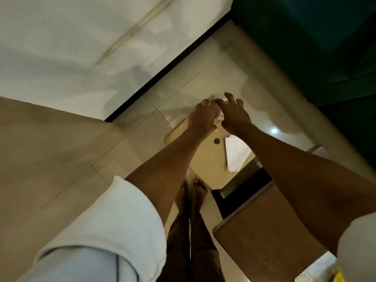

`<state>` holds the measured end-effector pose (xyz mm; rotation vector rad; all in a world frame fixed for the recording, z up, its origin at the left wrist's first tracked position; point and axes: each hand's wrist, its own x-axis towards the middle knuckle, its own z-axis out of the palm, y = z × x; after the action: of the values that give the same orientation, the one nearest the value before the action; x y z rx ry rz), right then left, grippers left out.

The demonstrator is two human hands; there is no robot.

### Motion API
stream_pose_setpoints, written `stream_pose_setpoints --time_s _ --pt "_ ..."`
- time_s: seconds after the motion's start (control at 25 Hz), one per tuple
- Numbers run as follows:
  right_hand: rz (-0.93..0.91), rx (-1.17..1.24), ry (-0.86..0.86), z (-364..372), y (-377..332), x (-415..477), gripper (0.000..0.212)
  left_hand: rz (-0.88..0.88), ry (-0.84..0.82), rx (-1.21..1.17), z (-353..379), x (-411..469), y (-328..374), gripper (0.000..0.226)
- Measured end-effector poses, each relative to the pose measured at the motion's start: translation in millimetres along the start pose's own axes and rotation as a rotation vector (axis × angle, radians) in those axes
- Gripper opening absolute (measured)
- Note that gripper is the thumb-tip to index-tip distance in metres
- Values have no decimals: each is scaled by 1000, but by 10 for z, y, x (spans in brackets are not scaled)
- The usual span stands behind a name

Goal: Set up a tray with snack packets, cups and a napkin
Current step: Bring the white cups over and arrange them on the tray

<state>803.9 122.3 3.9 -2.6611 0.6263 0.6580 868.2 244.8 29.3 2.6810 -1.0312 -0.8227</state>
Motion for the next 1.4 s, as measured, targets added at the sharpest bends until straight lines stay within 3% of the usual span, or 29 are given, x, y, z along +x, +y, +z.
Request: stream_pose_setpoints --time_s 0.2,0.48,0.76,0.96,1.08,1.4 --pt "19 -66 71 3 -72 -1 70 24 104 -18 31 68 7 61" --pt "53 -80 161 -443 -210 -311 71 96 129 -24 -441 -115 81 64" --pt "72 -1 344 -1743 -342 -1220 54 219 187 27 -1592 -688 663 61" --pt "162 47 579 -3330 -248 -2490 41 421 318 66 -2996 -1333 1845 45" --pt "229 18 693 -4035 11 -3298 47 554 373 89 -3669 -1669 2625 41" --pt "403 -51 963 -5042 1036 -5536 38 870 453 209 -4437 -3034 4671 38"
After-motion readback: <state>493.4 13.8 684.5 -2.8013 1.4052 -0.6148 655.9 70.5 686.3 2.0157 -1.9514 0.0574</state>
